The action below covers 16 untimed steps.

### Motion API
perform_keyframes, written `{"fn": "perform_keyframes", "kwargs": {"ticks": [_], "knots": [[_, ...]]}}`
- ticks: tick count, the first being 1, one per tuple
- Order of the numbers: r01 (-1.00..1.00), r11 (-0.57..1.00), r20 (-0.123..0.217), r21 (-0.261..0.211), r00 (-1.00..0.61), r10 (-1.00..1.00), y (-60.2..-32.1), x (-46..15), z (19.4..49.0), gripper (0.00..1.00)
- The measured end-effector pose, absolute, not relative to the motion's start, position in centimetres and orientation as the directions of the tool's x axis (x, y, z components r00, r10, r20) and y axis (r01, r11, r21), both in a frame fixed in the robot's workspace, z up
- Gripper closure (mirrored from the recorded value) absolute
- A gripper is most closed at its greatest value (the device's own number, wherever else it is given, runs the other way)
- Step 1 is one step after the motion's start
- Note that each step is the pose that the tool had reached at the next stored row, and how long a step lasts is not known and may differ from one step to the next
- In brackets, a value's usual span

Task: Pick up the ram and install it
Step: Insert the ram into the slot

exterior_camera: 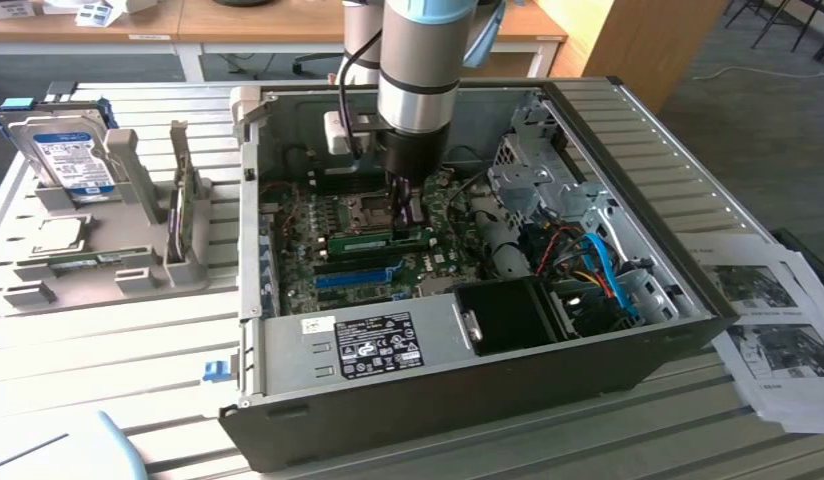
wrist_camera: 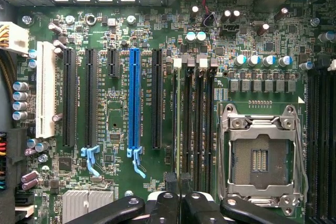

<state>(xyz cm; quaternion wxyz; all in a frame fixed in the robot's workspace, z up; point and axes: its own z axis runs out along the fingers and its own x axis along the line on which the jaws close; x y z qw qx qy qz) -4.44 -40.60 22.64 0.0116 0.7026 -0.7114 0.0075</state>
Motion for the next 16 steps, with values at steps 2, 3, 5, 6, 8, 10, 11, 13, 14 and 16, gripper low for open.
{"fn": "perform_keyframes", "kwargs": {"ticks": [2,3,5,6,8,10,11,13,14,16], "knots": [[-1.0,0.012,0.027,0.006,-0.012,-1.0,-40.6,-4.43,22.63,0.89],[-1.0,0.012,0.027,0.006,-0.012,-1.0,-40.6,-4.43,22.63,0.89],[-1.0,0.012,0.027,0.006,-0.012,-1.0,-40.6,-4.43,22.6,0.89],[-1.0,0.012,0.027,0.006,-0.012,-1.0,-40.6,-4.43,22.6,0.89],[-1.0,0.012,0.027,0.006,-0.012,-1.0,-40.6,-4.43,22.61,0.89],[-1.0,0.012,0.027,0.006,-0.012,-1.0,-40.6,-4.43,22.61,0.89],[-1.0,0.012,0.027,0.006,-0.012,-1.0,-40.6,-4.43,22.61,0.89],[-1.0,0.012,0.027,0.006,-0.012,-1.0,-40.6,-4.43,22.61,0.89],[-1.0,0.012,0.027,0.006,-0.012,-1.0,-40.6,-4.43,22.61,0.89],[-1.0,0.012,0.027,0.006,-0.012,-1.0,-40.6,-4.44,22.61,0.88]]}}
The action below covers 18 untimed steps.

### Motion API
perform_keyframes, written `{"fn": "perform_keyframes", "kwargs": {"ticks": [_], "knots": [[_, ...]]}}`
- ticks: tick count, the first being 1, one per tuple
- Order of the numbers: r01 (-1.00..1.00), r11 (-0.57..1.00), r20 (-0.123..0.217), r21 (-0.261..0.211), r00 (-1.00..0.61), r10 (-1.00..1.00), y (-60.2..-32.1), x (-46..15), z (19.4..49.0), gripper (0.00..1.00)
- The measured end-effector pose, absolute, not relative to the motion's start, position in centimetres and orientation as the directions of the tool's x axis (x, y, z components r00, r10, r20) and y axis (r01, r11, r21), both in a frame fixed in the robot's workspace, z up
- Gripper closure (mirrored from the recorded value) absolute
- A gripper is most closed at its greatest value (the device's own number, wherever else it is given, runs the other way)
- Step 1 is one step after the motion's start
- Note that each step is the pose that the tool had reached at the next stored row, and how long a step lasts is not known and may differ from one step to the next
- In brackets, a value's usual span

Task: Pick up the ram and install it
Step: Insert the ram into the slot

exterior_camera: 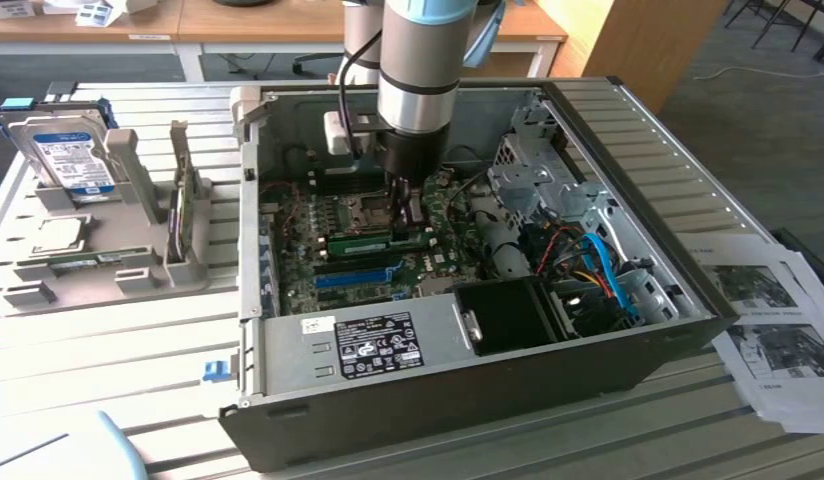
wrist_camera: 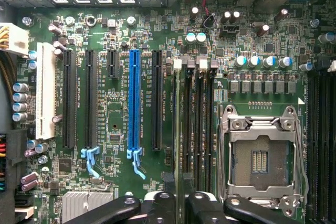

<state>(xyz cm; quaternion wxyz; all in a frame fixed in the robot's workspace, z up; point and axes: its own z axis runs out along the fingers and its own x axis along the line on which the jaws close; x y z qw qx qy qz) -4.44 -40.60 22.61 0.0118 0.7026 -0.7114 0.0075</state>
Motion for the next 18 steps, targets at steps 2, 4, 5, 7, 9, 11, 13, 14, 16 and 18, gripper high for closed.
{"fn": "perform_keyframes", "kwargs": {"ticks": [2,4,5,7,9,11,13,14,16,18], "knots": [[-1.0,0.013,0.027,0.006,-0.012,-1.0,-40.6,-4.4,22.6,0.82],[-1.0,0.012,0.027,0.006,-0.012,-1.0,-40.6,-4.4,22.6,0.82],[-1.0,0.012,0.027,0.006,-0.012,-1.0,-40.6,-4.4,22.6,0.82],[-1.0,0.012,0.027,0.006,-0.012,-1.0,-40.6,-4.4,22.6,0.82],[-1.0,0.012,0.027,0.006,-0.012,-1.0,-40.6,-4.4,22.6,0.82],[-1.0,0.012,0.027,0.006,-0.012,-1.0,-40.6,-4.4,22.7,0.82],[-1.0,0.012,0.027,0.006,-0.012,-1.0,-40.6,-4.4,23.0,0.82],[-1.0,0.012,0.027,0.006,-0.012,-1.0,-40.6,-4.4,23.1,0.82],[-1.0,0.012,0.027,0.006,-0.012,-1.0,-40.6,-4.4,23.5,0.82],[-1.0,0.012,0.027,0.006,-0.012,-1.0,-40.6,-4.4,23.8,0.82]]}}
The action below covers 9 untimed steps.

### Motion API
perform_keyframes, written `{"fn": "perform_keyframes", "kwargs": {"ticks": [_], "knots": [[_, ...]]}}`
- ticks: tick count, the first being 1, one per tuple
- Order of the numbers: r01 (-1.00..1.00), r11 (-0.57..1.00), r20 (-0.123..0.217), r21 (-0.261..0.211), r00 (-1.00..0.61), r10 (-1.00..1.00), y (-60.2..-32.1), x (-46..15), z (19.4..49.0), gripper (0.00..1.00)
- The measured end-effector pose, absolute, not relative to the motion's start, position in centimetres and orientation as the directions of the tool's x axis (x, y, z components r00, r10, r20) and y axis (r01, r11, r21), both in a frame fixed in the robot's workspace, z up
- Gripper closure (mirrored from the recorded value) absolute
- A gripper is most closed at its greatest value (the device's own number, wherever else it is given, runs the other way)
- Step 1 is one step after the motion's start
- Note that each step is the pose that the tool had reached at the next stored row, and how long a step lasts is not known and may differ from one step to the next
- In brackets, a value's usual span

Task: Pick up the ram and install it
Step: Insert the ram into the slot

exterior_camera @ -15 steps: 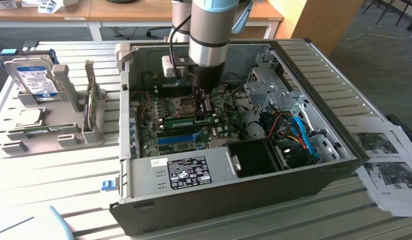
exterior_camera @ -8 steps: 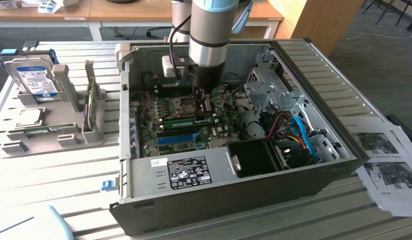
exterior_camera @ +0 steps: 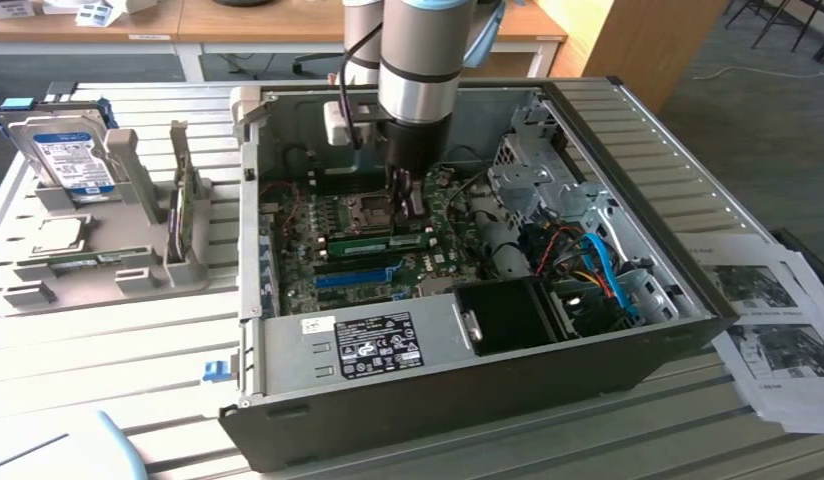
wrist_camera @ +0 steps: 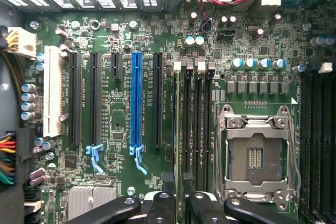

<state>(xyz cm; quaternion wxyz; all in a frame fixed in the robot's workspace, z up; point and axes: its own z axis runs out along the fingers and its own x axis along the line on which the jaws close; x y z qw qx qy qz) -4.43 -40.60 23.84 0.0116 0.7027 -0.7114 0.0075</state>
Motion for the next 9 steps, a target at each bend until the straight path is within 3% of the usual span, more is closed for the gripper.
{"fn": "perform_keyframes", "kwargs": {"ticks": [9], "knots": [[-1.0,0.012,0.028,0.006,-0.012,-1.0,-40.6,-4.4,25.6,0.82]]}}
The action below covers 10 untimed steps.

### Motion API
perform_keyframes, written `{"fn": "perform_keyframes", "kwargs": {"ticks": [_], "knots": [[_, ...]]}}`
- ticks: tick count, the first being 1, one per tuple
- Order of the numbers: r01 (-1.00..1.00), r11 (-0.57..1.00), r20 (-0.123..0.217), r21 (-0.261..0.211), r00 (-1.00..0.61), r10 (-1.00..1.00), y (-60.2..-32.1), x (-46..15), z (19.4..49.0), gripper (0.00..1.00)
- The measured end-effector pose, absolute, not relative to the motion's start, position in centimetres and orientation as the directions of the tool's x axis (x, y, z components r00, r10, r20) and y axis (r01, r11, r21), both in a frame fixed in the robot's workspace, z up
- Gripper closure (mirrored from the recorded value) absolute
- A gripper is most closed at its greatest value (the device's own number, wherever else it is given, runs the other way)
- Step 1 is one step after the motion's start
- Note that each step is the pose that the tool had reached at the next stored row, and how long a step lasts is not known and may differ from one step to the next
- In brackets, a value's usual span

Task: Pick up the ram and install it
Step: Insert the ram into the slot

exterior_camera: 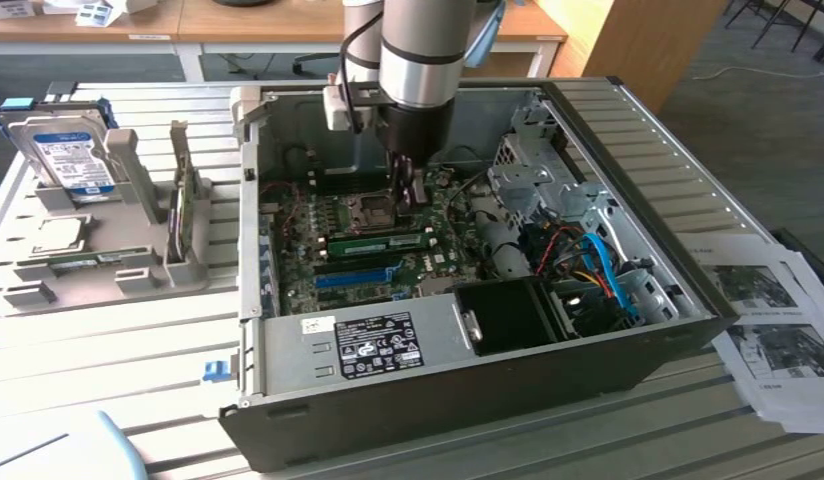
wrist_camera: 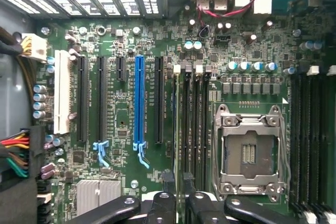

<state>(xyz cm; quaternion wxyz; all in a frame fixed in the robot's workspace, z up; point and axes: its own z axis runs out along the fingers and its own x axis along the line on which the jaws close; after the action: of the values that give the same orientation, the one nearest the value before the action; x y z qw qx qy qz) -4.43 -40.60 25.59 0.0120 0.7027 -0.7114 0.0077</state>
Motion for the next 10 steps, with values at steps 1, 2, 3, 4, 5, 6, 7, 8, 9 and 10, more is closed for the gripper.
{"fn": "perform_keyframes", "kwargs": {"ticks": [1,2,3,4,5,6,7,8,9,10], "knots": [[-1.0,0.012,0.028,0.006,-0.012,-1.0,-40.6,-4.4,25.8,0.82],[-1.0,0.012,0.028,0.006,-0.012,-1.0,-40.6,-4.4,26.0,0.82],[-1.0,0.012,0.028,0.007,-0.012,-1.0,-40.6,-4.4,26.3,0.82],[-1.0,0.012,0.028,0.007,-0.012,-1.0,-40.6,-4.4,26.5,0.82],[-1.0,0.012,0.028,0.007,-0.012,-1.0,-40.6,-4.4,26.8,0.82],[-1.0,0.012,0.028,0.007,-0.012,-1.0,-40.6,-4.4,27.0,0.82],[-1.0,0.012,0.028,0.008,-0.012,-1.0,-40.6,-4.4,27.3,0.82],[-1.0,0.012,0.028,0.008,-0.012,-1.0,-40.6,-4.4,27.5,0.82],[-1.0,0.013,0.028,0.008,-0.012,-1.0,-40.6,-4.4,27.8,0.82],[-1.0,0.012,0.028,0.008,-0.012,-1.0,-40.6,-4.4,28.0,0.82]]}}
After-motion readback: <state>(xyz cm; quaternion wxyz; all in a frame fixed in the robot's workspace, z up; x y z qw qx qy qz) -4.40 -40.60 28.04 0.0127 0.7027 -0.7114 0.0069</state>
